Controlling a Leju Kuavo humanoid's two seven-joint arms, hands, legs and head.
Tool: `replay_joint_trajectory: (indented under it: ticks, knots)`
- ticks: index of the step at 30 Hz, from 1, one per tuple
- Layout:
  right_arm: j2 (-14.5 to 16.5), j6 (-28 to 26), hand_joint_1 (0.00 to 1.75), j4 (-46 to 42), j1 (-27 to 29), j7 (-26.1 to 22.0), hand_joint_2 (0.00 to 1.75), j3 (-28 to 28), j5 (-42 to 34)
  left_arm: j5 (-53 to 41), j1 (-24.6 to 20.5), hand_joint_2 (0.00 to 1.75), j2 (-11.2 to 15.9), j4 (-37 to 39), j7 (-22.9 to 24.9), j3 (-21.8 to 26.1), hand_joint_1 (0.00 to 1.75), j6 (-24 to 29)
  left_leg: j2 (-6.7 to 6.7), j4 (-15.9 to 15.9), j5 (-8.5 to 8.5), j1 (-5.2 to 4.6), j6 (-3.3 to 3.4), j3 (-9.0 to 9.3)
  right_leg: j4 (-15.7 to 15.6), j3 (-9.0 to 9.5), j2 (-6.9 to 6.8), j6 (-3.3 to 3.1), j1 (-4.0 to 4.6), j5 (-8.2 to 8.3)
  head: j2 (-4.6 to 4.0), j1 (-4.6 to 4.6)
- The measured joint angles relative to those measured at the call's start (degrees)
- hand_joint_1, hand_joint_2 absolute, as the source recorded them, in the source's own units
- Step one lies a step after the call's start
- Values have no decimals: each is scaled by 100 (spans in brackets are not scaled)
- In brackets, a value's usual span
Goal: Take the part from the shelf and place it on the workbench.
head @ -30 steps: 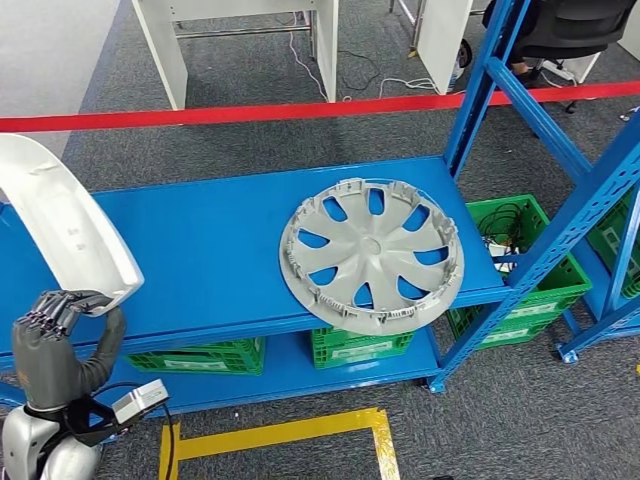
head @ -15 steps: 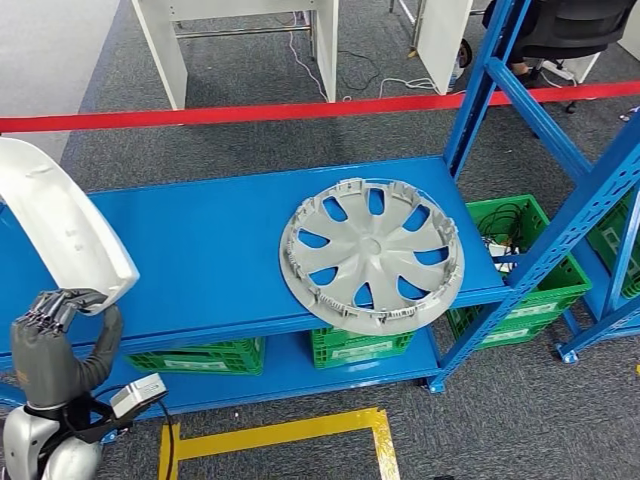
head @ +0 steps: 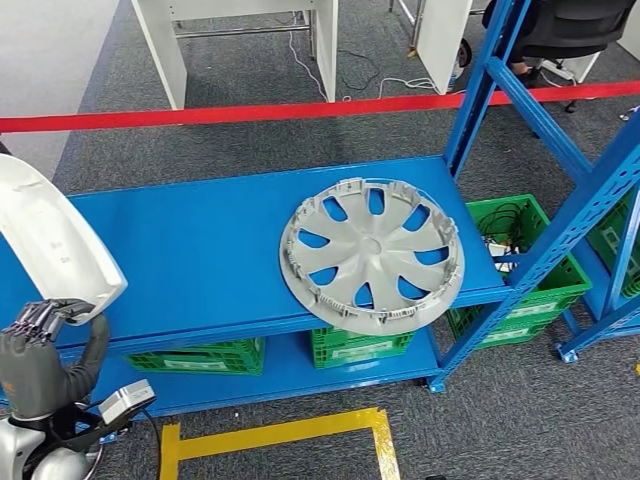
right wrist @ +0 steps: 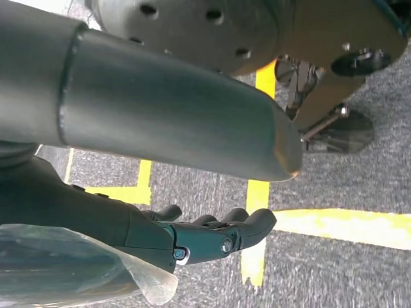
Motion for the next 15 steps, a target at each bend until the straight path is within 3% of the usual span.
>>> replay_joint_trajectory:
  ticks: [4,6,8,10,11,12,15]
  knots:
    - [64,-13,0,4,-18,17,0,0,22,-3,98,175,122,-36,42,96,175,2,2,-9,12,1,51,-16,-6,-3,-2,47,-7,0,0,-5]
    - [81,-31,0,5,-31,32,0,0,21,-7,126,175,165,-72,61,131,175,4,20,-90,77,32,105,8,105,-64,-1,85,-5,-120,-1,1]
    - [99,-61,0,7,-39,63,0,1,12,-10,149,175,200,-97,76,164,175,8,37,-129,120,51,141,9,617,-306,0,111,-14,-448,-1,16]
    - [119,-81,0,7,-41,98,0,2,8,-10,182,175,232,-98,88,189,175,11,41,-118,125,55,148,-17,1382,-661,1,135,-31,-759,0,25]
    - [125,-85,0,7,-39,109,0,2,9,-10,203,175,244,-99,94,199,175,11,42,-109,123,61,145,-23,1577,-758,0,149,-42,-758,-1,25]
    - [131,-88,0,7,-39,119,0,2,11,-10,222,175,257,-99,100,209,175,11,42,-92,117,73,135,-28,1577,-767,-1,166,-58,-649,-1,25]
    - [160,-91,0,9,-54,133,0,2,20,-10,270,175,292,-106,118,252,175,11,32,19,59,122,34,-53,618,-313,2,230,-104,-81,-1,32]
